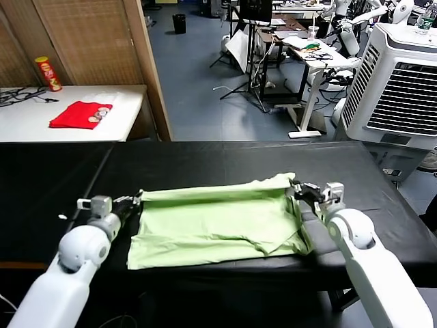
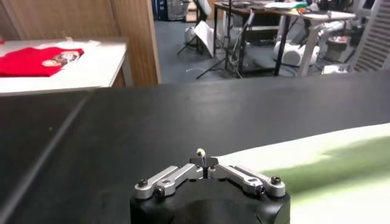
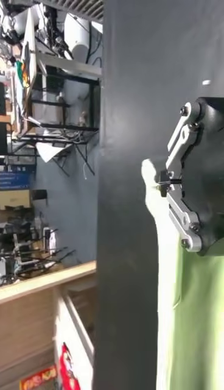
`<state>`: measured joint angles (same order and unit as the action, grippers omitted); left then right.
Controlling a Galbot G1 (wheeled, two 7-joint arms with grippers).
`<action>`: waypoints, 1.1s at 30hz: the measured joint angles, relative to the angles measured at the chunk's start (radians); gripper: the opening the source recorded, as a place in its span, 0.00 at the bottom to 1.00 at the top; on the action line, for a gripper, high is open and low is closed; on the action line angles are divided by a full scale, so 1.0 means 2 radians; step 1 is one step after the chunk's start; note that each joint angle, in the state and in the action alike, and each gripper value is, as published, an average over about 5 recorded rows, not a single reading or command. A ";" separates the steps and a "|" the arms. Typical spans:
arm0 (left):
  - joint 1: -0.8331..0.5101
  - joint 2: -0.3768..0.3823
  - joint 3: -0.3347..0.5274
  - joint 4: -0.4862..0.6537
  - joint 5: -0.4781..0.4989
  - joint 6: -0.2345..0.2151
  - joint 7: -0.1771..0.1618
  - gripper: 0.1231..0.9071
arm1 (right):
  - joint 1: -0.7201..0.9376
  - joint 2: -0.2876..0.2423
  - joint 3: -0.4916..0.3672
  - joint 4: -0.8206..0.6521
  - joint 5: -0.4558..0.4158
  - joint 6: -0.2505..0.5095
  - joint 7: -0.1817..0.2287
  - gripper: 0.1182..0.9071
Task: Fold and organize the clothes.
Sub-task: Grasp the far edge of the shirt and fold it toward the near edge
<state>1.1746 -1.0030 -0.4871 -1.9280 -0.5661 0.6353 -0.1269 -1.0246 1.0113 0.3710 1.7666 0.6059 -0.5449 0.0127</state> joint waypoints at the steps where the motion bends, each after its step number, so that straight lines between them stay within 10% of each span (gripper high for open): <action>1: 0.009 -0.001 -0.004 -0.008 0.001 0.000 -0.001 0.01 | -0.009 -0.001 0.002 0.009 -0.001 -0.002 0.002 0.00; 33: 0.172 -0.034 -0.065 -0.129 0.072 0.004 -0.012 0.01 | -0.128 -0.006 0.029 0.126 -0.013 -0.036 0.042 0.00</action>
<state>1.5194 -1.0703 -0.6166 -2.1866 -0.4223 0.6435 -0.1509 -1.2813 1.0003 0.4297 2.0179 0.5796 -0.6164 0.0975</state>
